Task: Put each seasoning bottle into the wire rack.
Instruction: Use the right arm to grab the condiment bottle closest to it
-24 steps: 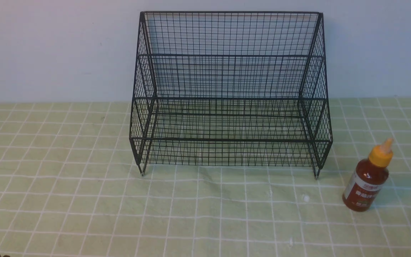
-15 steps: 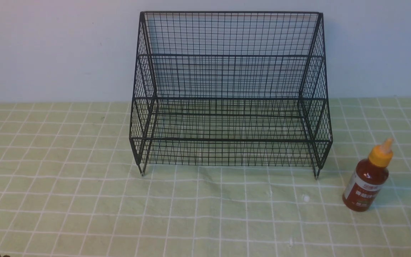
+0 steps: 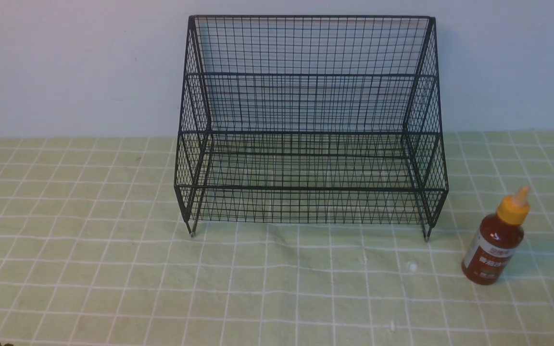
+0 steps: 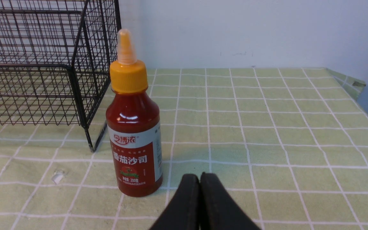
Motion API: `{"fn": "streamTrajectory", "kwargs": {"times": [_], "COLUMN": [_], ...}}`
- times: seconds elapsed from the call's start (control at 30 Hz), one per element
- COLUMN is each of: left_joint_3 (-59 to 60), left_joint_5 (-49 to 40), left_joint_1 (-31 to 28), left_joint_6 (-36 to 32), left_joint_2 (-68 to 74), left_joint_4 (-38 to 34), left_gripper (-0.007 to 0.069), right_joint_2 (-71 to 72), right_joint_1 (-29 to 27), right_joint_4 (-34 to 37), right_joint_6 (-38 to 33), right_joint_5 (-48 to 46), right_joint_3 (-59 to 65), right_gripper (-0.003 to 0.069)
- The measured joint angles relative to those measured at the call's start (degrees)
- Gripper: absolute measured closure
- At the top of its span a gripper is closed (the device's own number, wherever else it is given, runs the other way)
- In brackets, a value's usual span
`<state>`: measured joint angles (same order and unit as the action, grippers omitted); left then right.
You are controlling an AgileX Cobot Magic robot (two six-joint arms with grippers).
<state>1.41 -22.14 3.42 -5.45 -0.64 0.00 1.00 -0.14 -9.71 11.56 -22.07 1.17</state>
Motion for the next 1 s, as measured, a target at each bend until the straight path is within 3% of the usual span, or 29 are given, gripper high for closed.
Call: {"fn": "streamTrajectory", "kwargs": {"times": [0.3,0.47,0.7,0.83,0.93,1.0], "left_joint_3": [0.0,0.0,0.0,0.0,0.0,0.0], "left_joint_5": [0.0,0.0,0.0,0.0,0.0,0.0], "left_joint_1": [0.0,0.0,0.0,0.0,0.0,0.0], "left_joint_6": [0.0,0.0,0.0,0.0,0.0,0.0], "left_joint_2": [0.0,0.0,0.0,0.0,0.0,0.0], "left_joint_4": [0.0,0.0,0.0,0.0,0.0,0.0], "left_gripper": [0.0607,0.0607,0.0607,0.0607,0.0607,0.0607], "right_joint_2": [0.0,0.0,0.0,0.0,-0.5,-3.4], "right_joint_1": [0.0,0.0,0.0,0.0,0.0,0.1], "right_joint_4": [3.5,12.9,14.9,15.0,12.6,8.5], "right_joint_6": [2.4,10.0,11.9,16.7,21.7,23.3], "right_joint_5": [5.8,21.1,29.9,38.6,32.3,22.7], "right_joint_3": [0.4,0.4,0.4,0.4,-4.1,-10.6], "right_gripper": [0.0676,0.0676,0.0676,0.0676,0.0676,0.0676]}}
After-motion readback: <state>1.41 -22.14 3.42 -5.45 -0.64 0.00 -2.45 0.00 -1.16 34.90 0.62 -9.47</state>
